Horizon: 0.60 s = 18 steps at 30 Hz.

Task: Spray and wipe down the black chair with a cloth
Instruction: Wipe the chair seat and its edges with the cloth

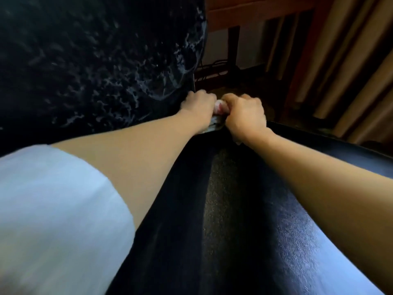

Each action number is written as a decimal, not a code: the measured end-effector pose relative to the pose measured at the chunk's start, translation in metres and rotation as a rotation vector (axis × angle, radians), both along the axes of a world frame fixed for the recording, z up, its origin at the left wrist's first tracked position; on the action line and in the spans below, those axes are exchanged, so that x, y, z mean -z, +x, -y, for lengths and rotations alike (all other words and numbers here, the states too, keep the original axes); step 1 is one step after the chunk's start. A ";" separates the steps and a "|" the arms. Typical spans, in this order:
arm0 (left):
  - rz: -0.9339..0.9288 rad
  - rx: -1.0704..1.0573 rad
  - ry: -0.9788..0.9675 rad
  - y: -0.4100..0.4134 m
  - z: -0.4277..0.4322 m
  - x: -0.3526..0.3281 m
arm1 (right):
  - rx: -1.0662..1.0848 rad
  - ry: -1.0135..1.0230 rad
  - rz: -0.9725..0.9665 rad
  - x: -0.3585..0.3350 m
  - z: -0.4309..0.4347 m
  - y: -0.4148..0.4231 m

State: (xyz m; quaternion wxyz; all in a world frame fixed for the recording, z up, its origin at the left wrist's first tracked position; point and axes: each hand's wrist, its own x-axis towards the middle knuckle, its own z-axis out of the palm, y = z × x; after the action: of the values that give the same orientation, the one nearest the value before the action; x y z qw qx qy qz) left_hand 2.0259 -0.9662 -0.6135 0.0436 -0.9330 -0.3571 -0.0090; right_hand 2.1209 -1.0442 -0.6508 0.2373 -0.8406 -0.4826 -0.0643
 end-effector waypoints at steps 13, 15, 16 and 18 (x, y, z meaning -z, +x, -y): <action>-0.015 0.049 -0.015 -0.048 0.022 -0.005 | -0.079 -0.029 -0.026 -0.002 0.034 -0.039; -0.038 0.018 -0.012 -0.072 0.034 -0.006 | -0.119 -0.052 -0.019 0.000 0.045 -0.063; -0.061 -0.001 -0.016 -0.086 0.042 -0.006 | -0.134 -0.068 -0.030 0.001 0.052 -0.078; -0.086 -0.045 -0.040 -0.118 0.061 -0.006 | -0.151 -0.096 -0.092 0.002 0.069 -0.112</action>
State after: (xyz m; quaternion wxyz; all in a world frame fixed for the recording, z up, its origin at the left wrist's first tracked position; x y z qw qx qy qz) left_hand 1.9075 -1.0268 -0.6072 0.0403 -0.9249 -0.3760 0.0394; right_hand 2.0091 -1.1131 -0.6526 0.2229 -0.8143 -0.5357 0.0155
